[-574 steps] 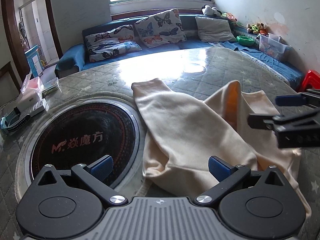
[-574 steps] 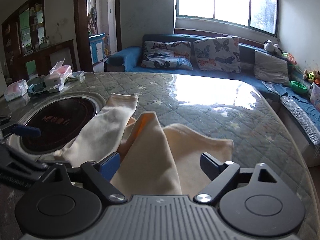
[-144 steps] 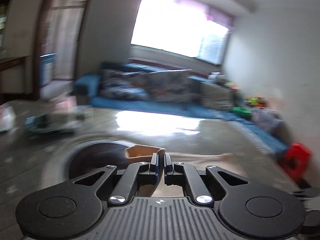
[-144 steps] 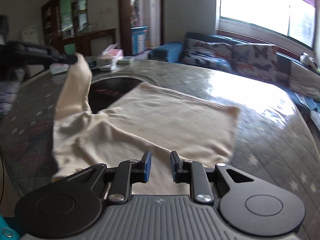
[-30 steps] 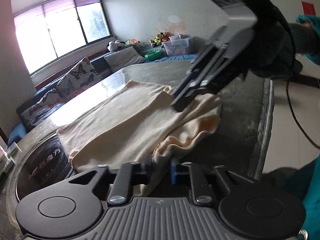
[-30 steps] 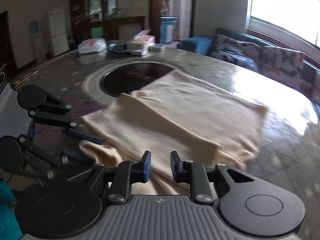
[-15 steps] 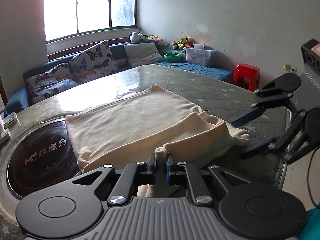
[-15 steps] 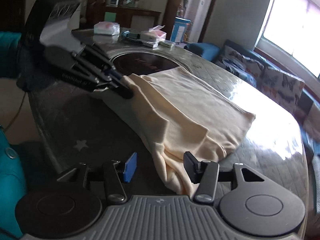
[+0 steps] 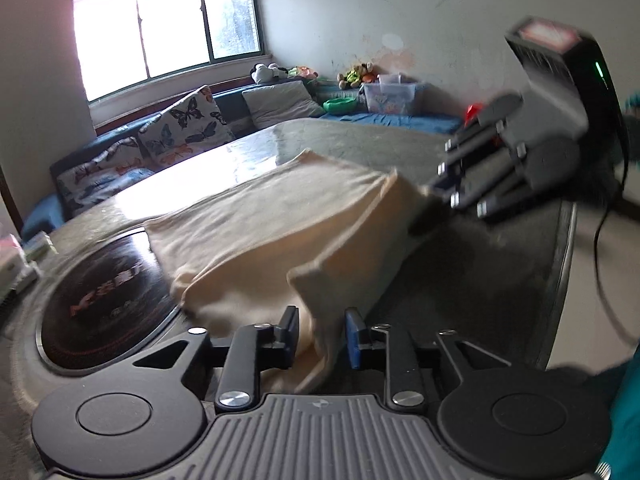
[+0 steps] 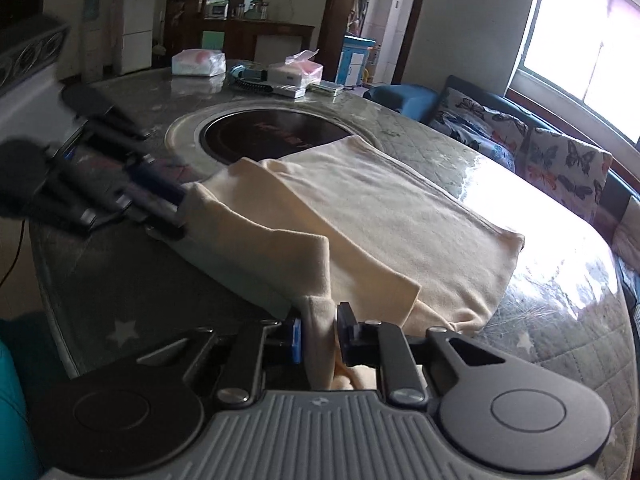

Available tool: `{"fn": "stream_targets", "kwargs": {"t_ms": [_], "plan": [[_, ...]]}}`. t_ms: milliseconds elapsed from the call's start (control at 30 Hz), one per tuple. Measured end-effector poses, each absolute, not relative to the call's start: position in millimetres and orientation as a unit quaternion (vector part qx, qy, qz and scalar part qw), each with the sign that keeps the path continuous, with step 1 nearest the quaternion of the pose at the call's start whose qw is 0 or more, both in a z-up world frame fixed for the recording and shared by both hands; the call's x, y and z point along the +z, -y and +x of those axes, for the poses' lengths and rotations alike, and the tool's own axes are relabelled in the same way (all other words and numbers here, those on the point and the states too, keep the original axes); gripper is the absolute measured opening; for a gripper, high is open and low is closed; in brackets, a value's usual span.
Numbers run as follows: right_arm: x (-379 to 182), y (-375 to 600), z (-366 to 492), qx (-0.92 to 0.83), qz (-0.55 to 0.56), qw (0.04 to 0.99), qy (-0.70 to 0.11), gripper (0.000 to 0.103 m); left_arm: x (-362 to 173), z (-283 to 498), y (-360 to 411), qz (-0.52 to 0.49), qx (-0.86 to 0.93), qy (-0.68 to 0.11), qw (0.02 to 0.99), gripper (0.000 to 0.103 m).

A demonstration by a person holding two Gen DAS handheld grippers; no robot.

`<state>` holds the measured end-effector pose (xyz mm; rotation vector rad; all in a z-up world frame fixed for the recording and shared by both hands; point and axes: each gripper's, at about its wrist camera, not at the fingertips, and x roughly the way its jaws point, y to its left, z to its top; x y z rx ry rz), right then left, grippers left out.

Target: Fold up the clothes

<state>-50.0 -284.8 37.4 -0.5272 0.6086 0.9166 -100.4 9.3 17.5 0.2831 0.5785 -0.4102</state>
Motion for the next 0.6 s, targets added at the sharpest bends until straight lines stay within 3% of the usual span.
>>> {"fn": "stream_targets", "kwargs": {"t_ms": [467, 567, 600], "plan": [[41.7, 285.9, -49.1, 0.413, -0.222, 0.833, -0.294, 0.009, -0.2, -113.9, -2.9, 0.223, -0.198, -0.256, 0.920, 0.023], [38.2, 284.5, -50.7, 0.420, -0.228, 0.826, -0.299, 0.014, -0.6, -114.9, -1.2, 0.225, -0.201, -0.254, 0.919, 0.023], [37.0, 283.9, -51.1, 0.423, -0.232, 0.823, -0.300, 0.022, -0.7, -115.3, -0.6, 0.226, -0.202, -0.254, 0.919, 0.023]]}}
